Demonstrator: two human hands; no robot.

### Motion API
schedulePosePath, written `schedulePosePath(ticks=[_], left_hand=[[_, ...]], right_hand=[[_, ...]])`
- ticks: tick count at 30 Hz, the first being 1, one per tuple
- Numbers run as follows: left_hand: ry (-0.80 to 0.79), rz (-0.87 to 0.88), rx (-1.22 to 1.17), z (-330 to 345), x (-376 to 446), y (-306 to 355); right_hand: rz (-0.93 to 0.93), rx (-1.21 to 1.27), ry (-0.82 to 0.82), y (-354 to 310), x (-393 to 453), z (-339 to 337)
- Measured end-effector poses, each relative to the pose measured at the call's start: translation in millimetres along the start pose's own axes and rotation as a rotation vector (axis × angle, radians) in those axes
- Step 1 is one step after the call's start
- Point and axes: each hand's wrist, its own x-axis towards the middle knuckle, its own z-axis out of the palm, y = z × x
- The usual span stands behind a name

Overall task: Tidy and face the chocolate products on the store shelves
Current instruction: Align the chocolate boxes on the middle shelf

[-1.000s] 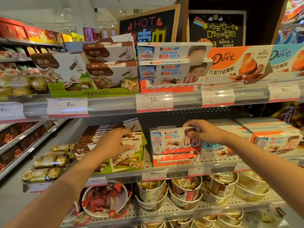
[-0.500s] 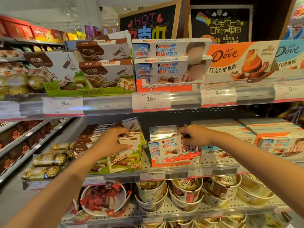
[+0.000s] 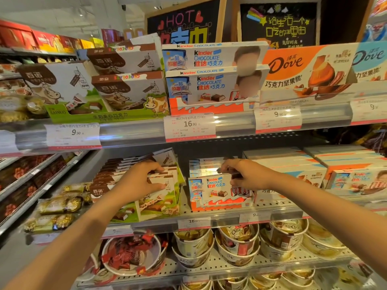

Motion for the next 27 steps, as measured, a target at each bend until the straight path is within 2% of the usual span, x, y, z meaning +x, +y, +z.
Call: schedulePosePath(ticks=[7,14,17,21,24,27], left_hand=[[-0.001,0.005,0.038,0,0,0],[-0.044,0.0,0.188,-3,-5,7],[-0.017,-0.014,0.231,-1,-6,23],[0.065,0.043,0.127,12,-3,63],[0.063,0.115,0.06,30,9,98],[0.051,0.157,0.011,52,25,134]], right_hand=[[-0.036,-0.176,0.056,-2,0,2],[-0.028,-0.311,0.097,-4,1,4],[-0.045,-0.251,0.171,0,-10,-3],[-0.067,0.024,0.316,19,-36,-26],[-0.032,0.191,0.36,50,-59,-45],[0.02,0.219,0.345,91,-86,-61]])
